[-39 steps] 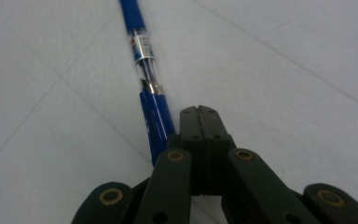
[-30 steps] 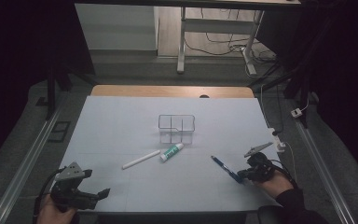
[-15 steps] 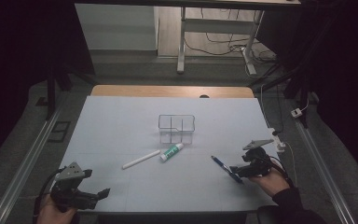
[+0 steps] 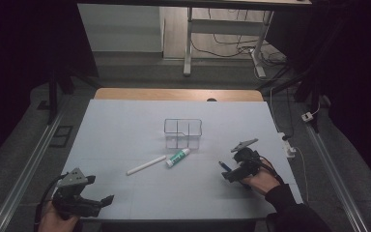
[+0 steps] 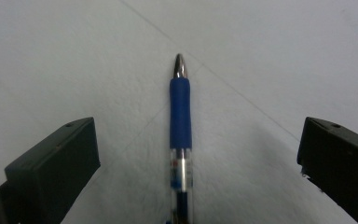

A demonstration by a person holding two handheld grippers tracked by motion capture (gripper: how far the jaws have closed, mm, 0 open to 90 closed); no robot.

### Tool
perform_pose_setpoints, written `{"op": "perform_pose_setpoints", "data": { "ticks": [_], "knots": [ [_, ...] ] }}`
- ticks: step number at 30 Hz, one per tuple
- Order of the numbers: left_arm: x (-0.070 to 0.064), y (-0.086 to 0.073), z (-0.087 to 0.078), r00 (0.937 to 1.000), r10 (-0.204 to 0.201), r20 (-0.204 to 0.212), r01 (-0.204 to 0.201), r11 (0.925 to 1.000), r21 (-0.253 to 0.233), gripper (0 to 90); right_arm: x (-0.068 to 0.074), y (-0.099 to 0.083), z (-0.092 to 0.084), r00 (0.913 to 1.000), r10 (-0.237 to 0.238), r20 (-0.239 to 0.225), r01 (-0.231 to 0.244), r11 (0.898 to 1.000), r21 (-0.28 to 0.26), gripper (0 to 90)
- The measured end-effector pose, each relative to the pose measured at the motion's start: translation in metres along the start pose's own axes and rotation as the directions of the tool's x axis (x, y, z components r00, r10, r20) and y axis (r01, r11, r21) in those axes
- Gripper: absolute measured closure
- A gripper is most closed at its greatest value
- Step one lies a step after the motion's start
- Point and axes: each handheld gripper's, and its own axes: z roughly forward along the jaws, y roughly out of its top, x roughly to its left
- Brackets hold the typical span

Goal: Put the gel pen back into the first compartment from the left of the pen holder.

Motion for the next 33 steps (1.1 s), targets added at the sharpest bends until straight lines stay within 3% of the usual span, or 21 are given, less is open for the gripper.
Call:
{"op": "perform_pose_setpoints", "data": {
  "ticks": [4, 8, 17, 22, 28, 33],
  "knots": [
    [0.0, 0.0, 0.0, 1.0, -0.001, 0.0, 0.001, 1.0, 0.0, 2.5, 0.005, 0.005, 0.014, 0.9989, -0.037, 0.029, 0.035, 0.998, 0.057, 0.0],
    [0.0, 0.0, 0.0, 1.0, 0.0, 0.0, 0.0, 1.0, 0.0, 2.5, 0.004, 0.008, 0.014, 0.9994, -0.036, 0.003, 0.035, 0.997, 0.063, 4.8],
    [0.0, 0.0, 0.0, 1.0, 0.002, 0.0, -0.002, 1.0, 0.001, 2.6, 0.005, 0.012, 0.002, 0.9981, -0.06, -0.01, 0.061, 0.996, 0.063, 57.0],
    [0.0, 0.0, 0.0, 1.0, 0.005, 0.001, -0.005, 1.0, 0.001, 2.6, 0.006, 0.012, 0.001, 0.9969, -0.076, -0.022, 0.077, 0.995, 0.062, 76.0],
    [0.0, 0.0, 0.0, 1.0, 0.005, 0.0, -0.005, 1.0, 0.002, 2.6, 0.005, 0.011, 0.0, 0.9984, -0.046, -0.032, 0.048, 0.997, 0.061, 79.4],
    [0.0, 0.0, 0.0, 1.0, 0.004, 0.0, -0.004, 1.0, 0.002, 2.7, 0.005, 0.011, 0.0, 0.9978, -0.056, -0.034, 0.058, 0.997, 0.053, 79.9]
  ]
}}
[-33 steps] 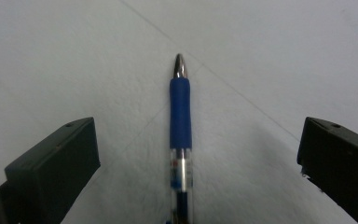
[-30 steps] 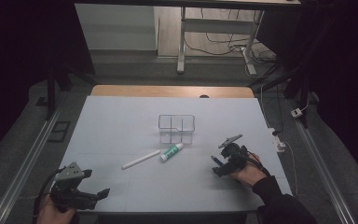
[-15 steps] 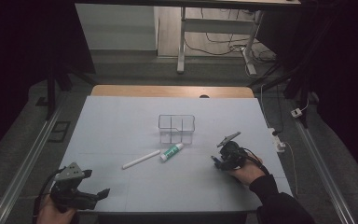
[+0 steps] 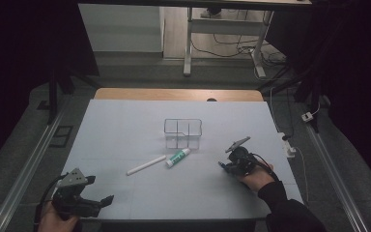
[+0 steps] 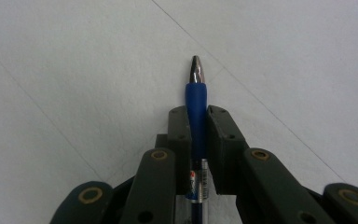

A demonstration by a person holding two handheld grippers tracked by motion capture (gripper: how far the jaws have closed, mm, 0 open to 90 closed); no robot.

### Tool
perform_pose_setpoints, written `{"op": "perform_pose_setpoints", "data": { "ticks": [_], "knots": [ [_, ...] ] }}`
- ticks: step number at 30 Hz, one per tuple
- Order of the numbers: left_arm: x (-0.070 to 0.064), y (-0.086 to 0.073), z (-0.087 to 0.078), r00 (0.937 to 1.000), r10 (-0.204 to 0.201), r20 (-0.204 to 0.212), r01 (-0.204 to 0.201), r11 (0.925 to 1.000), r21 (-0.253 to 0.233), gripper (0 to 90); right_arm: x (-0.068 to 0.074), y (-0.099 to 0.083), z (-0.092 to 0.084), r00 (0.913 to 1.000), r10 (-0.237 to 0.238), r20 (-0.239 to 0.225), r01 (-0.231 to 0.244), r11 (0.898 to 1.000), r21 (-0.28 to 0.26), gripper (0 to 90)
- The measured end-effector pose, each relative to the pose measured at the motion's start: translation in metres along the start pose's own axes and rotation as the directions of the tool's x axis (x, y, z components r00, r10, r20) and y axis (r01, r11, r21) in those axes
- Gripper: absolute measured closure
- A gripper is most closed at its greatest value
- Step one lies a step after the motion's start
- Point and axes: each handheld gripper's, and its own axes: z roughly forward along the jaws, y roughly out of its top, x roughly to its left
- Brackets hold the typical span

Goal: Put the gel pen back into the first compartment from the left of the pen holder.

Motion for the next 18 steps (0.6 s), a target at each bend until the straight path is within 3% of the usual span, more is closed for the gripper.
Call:
{"op": "perform_pose_setpoints", "data": {
  "ticks": [5, 11, 18],
  "knots": [
    [0.0, 0.0, 0.0, 1.0, 0.0, 0.0, 0.0, 1.0, 0.0, 2.7, -0.002, 0.001, -0.005, 0.9998, 0.021, 0.0, -0.021, 0.998, -0.059, 80.1],
    [0.0, 0.0, 0.0, 1.0, -0.001, 0.0, 0.001, 1.0, 0.001, 2.7, -0.001, 0.004, -0.014, 0.9999, 0.009, -0.007, -0.01, 0.992, -0.129, 80.1],
    [0.0, 0.0, 0.0, 1.0, -0.004, 0.001, 0.004, 1.0, 0.0, 2.8, 0.0, 0.012, -0.028, 0.999, 0.027, -0.036, -0.034, 0.974, -0.222, 80.1]
  ]
}}
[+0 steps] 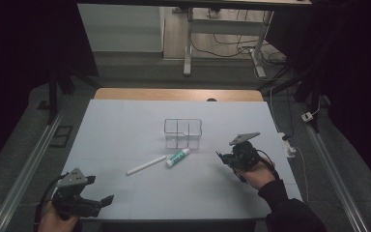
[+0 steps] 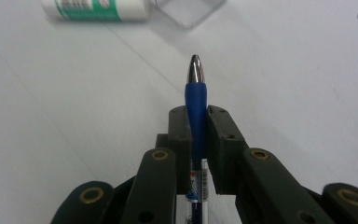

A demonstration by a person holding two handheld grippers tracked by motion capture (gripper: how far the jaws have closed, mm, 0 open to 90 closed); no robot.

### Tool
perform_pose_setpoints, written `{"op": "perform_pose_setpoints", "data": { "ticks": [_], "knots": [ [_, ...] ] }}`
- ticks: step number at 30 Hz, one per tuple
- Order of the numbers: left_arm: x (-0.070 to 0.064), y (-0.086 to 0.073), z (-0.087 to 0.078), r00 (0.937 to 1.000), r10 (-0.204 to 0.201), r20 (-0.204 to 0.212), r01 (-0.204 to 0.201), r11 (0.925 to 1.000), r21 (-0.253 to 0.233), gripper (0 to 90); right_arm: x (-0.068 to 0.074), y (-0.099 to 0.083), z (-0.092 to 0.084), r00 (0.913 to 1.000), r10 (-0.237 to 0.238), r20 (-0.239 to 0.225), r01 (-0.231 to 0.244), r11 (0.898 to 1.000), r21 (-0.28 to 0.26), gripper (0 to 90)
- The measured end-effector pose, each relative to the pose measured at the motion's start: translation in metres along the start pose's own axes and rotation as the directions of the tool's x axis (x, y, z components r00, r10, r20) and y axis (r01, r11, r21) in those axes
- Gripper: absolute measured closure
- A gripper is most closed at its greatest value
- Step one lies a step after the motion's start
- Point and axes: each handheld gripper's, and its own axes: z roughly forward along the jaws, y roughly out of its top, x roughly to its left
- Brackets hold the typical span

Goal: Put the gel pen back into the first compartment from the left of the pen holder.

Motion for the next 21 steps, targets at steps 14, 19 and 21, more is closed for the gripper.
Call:
{"op": "perform_pose_setpoints", "data": {
  "ticks": [14, 19, 21],
  "knots": [
    [0.001, 0.0, 0.0, 1.0, -0.007, 0.007, 0.007, 1.0, -0.001, 2.7, 0.005, 0.032, -0.016, 0.9997, 0.019, -0.017, -0.022, 0.985, -0.17, 80.1],
    [0.002, 0.0, 0.0, 0.9999, -0.01, 0.01, 0.01, 0.9999, -0.002, 2.7, 0.009, 0.048, -0.016, 0.9994, 0.013, -0.031, -0.02, 0.974, -0.226, 80.0],
    [0.002, 0.0, 0.0, 0.9999, -0.011, 0.011, 0.011, 0.9999, -0.001, 2.7, 0.011, 0.055, -0.015, 0.9994, 0.006, -0.033, -0.014, 0.969, -0.247, 80.0]
  ]
}}
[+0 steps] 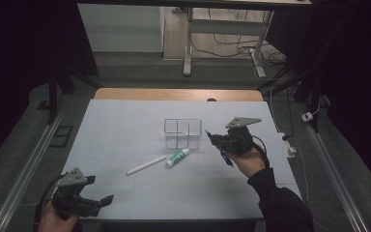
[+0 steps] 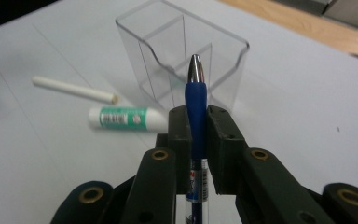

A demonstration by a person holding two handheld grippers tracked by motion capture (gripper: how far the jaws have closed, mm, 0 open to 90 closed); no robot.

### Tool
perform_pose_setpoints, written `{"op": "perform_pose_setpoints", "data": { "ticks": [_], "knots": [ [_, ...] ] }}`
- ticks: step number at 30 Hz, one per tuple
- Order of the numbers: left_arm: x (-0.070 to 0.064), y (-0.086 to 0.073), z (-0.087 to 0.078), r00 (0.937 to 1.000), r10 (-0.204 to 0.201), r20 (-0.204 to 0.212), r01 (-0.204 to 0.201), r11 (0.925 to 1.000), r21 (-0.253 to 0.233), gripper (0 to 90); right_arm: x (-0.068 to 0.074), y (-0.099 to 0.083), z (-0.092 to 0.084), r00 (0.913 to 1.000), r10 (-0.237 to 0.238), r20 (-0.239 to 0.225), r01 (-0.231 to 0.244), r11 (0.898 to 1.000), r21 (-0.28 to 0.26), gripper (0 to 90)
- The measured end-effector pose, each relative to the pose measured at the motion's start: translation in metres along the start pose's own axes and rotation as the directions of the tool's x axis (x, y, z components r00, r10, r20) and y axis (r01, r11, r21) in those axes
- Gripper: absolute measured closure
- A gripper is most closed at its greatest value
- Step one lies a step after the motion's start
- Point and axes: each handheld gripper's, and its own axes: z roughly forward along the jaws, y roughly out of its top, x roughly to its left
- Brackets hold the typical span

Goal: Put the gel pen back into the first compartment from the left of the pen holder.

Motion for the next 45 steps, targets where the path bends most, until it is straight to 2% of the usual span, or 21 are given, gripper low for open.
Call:
{"op": "perform_pose_setpoints", "data": {
  "ticks": [8, 16, 26, 34, 38, 42, 45],
  "knots": [
    [0.001, 0.0, 0.0, 1.0, -0.001, 0.008, 0.001, 1.0, -0.002, 2.6, 0.006, 0.024, 0.016, 0.9997, -0.012, -0.024, 0.01, 0.998, -0.069, 80.0],
    [0.001, 0.0, 0.0, 0.9999, 0.001, 0.01, -0.001, 1.0, -0.002, 2.7, 0.009, 0.04, 0.031, 0.9994, -0.015, -0.032, 0.011, 0.992, -0.125, 80.0],
    [0.001, 0.0, 0.0, 0.9999, 0.002, 0.013, -0.002, 1.0, -0.001, 2.7, 0.016, 0.065, 0.05, 0.9985, -0.03, -0.046, 0.02, 0.98, -0.198, 80.0],
    [0.001, -0.001, -0.001, 0.9999, 0.003, 0.015, -0.003, 1.0, -0.004, 2.7, 0.024, 0.079, 0.071, 0.9983, -0.043, -0.039, 0.033, 0.972, -0.233, 80.0],
    [0.001, -0.001, -0.001, 0.9999, 0.004, 0.015, -0.004, 1.0, -0.005, 2.6, 0.026, 0.088, 0.08, 0.9974, -0.061, -0.039, 0.049, 0.964, -0.26, 80.0],
    [0.001, -0.001, -0.001, 0.9999, 0.003, 0.016, -0.003, 1.0, -0.007, 2.6, 0.028, 0.096, 0.089, 0.998, -0.054, -0.033, 0.042, 0.958, -0.282, 80.0],
    [0.001, -0.001, -0.001, 0.9998, 0.003, 0.017, -0.003, 1.0, -0.008, 2.6, 0.029, 0.1, 0.097, 0.9987, -0.028, -0.043, 0.014, 0.955, -0.297, 79.9]
  ]
}}
